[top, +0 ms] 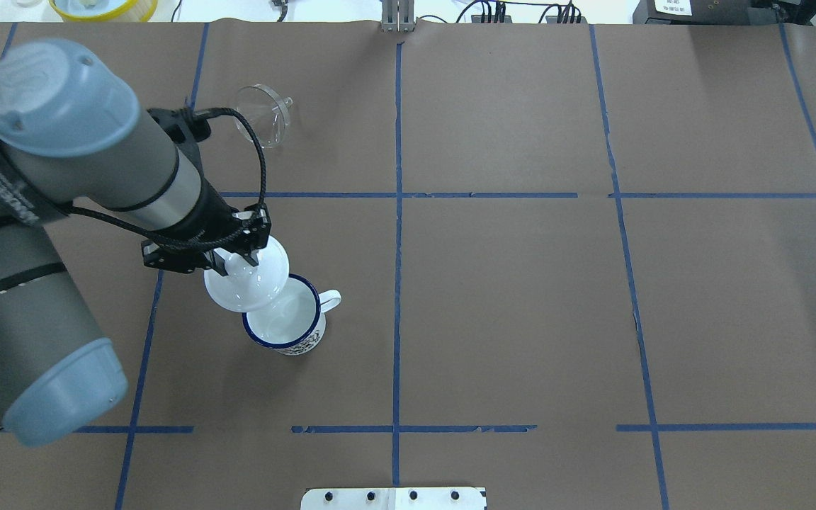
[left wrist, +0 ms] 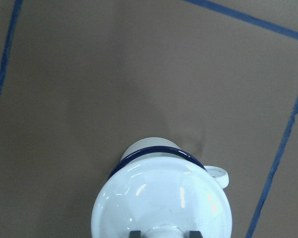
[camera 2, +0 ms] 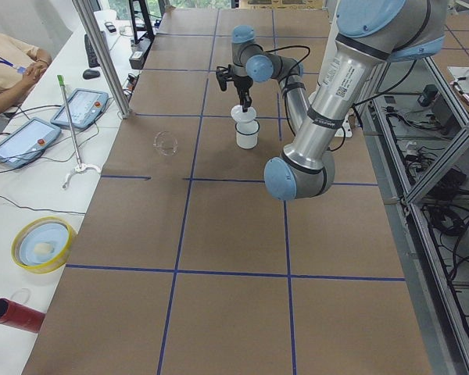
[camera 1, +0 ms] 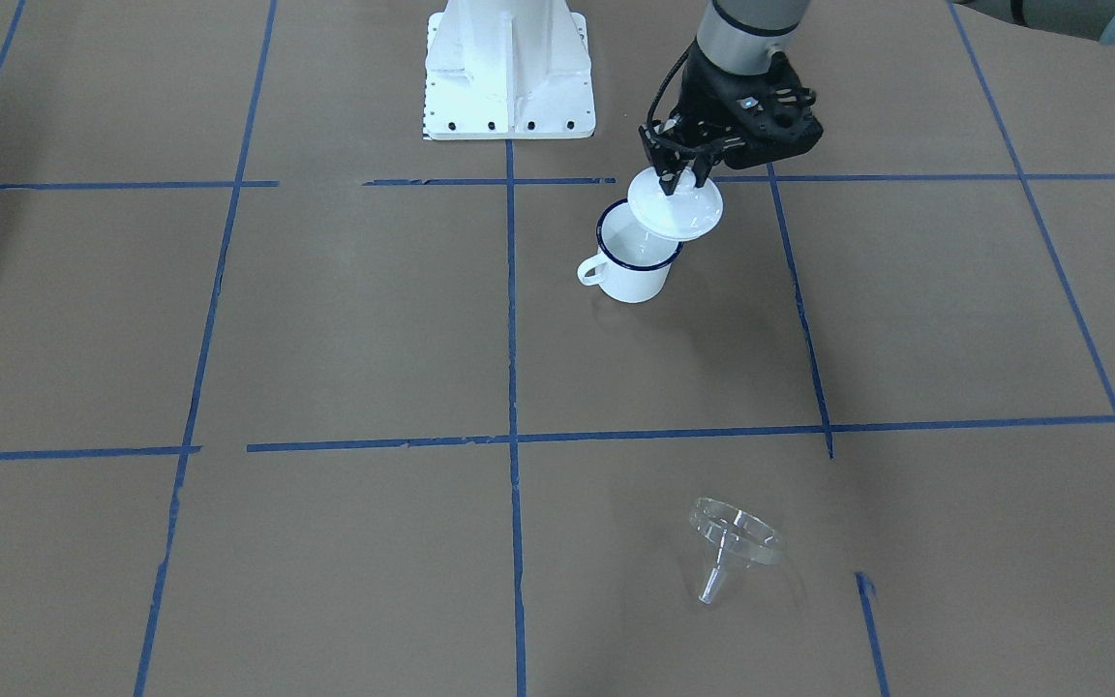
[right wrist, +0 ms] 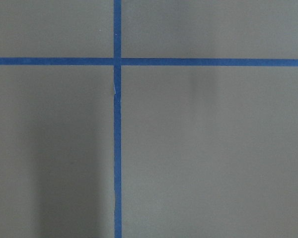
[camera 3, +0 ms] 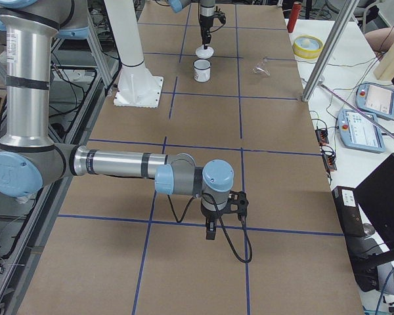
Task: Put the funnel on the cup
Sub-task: 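Carry the lid beside the mug and lower it onto the table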
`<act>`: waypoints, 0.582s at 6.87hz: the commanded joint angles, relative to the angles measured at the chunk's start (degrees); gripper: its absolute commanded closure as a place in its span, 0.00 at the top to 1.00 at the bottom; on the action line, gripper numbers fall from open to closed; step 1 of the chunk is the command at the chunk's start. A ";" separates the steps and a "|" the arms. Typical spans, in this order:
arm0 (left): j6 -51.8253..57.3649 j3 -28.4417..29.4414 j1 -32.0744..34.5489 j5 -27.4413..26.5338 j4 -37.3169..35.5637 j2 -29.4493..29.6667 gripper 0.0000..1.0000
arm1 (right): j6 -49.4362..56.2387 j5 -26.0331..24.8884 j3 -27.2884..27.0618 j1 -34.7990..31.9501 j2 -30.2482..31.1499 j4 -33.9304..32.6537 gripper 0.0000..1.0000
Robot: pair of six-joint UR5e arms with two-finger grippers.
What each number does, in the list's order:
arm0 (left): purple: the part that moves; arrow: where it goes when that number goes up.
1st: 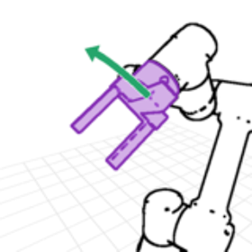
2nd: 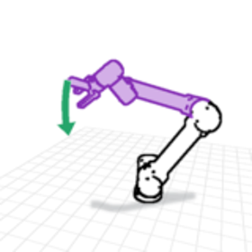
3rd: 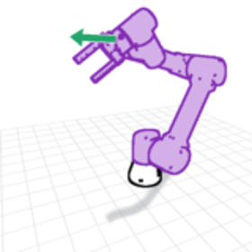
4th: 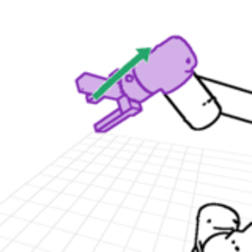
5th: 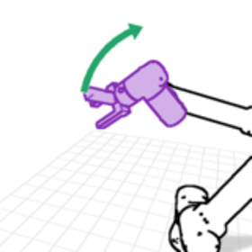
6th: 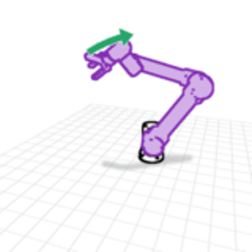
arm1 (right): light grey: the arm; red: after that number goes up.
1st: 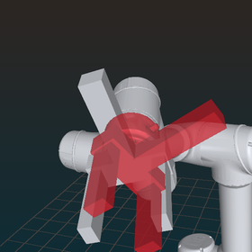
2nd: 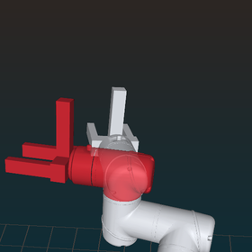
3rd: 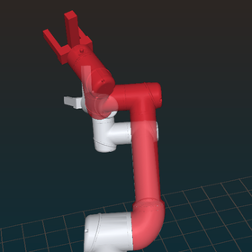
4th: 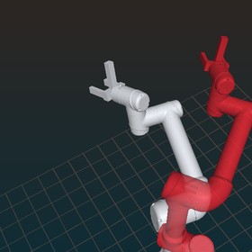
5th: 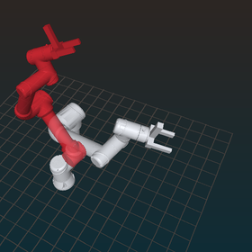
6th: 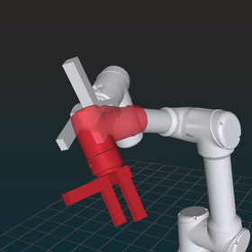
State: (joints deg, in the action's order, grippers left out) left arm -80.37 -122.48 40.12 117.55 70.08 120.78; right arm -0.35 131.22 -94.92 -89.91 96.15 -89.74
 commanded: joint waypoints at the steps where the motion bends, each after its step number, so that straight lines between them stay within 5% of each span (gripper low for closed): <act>1: 5.47 -0.75 2.24 -0.22 1.10 -5.08 0.00 | 0.00 0.00 0.00 0.00 0.00 0.00 1.00; 3: 6.54 1.96 2.24 0.66 8.99 -13.00 0.00 | 0.00 0.00 0.09 0.00 0.00 0.00 1.00; 4: 4.72 10.16 1.72 1.71 14.16 -12.16 0.00 | 0.00 0.00 0.00 0.00 0.00 0.00 1.00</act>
State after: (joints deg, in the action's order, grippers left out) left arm -74.57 -119.25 42.22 118.31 78.77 109.55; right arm -0.35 131.22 -94.86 -89.91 96.15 -89.73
